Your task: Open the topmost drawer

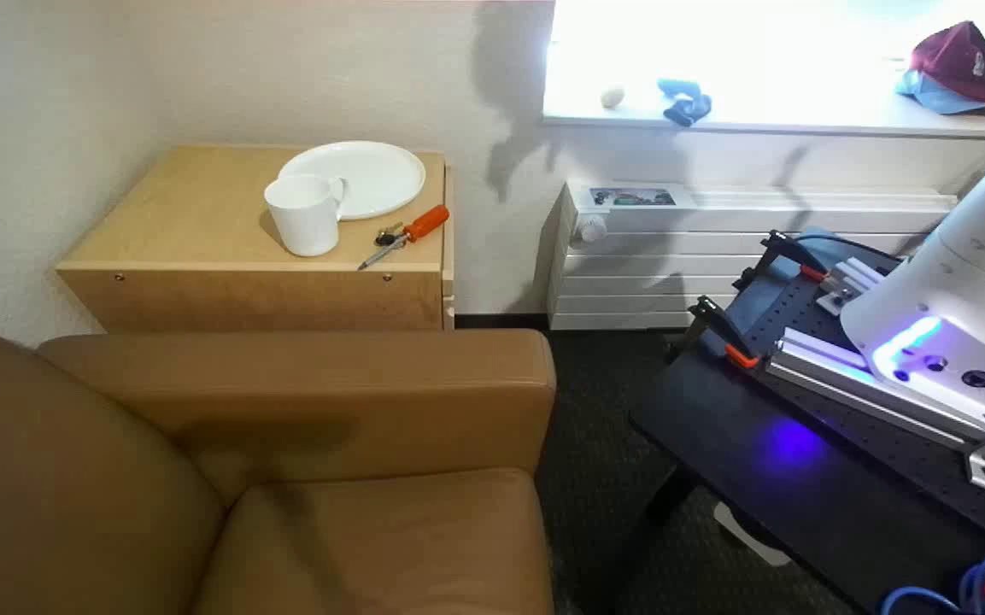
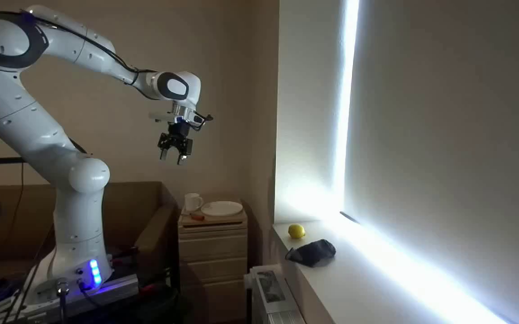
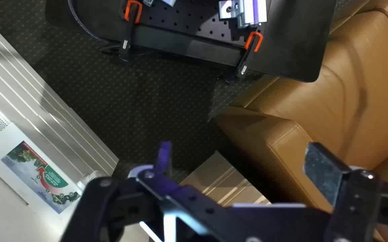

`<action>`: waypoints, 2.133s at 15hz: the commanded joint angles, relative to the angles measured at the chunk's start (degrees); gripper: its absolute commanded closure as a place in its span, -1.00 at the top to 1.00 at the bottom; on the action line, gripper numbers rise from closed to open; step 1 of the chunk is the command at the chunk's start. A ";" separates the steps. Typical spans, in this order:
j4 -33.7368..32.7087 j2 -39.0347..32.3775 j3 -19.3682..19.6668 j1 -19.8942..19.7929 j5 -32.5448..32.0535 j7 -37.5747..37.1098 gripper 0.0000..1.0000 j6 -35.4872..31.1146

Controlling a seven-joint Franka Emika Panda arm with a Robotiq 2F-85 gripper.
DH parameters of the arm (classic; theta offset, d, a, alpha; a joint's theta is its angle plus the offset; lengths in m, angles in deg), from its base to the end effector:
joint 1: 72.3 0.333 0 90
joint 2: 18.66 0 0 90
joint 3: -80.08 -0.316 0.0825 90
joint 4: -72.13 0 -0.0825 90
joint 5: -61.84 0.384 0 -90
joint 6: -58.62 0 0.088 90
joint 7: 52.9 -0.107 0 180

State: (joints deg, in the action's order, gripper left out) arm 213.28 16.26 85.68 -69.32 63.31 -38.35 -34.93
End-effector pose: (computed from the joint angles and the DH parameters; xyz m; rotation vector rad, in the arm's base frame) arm 0.3409 -0.0156 0.4867 -2.9940 -0.3421 0.3179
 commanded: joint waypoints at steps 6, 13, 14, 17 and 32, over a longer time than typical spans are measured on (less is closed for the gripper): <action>-0.08 -0.06 -0.42 -0.50 0.20 0.21 1.00 0.09; 5.52 -7.20 -2.00 -0.09 4.26 -6.68 1.00 -3.39; 6.23 -9.86 -3.16 0.50 6.01 -8.40 1.00 -4.86; 6.06 -19.55 -7.70 2.56 9.45 -12.82 1.00 -12.30; -1.74 -36.10 -15.90 6.16 -5.29 -39.08 1.00 -34.45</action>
State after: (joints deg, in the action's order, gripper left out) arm 211.08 -17.30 69.21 -62.69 61.36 -71.89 -63.15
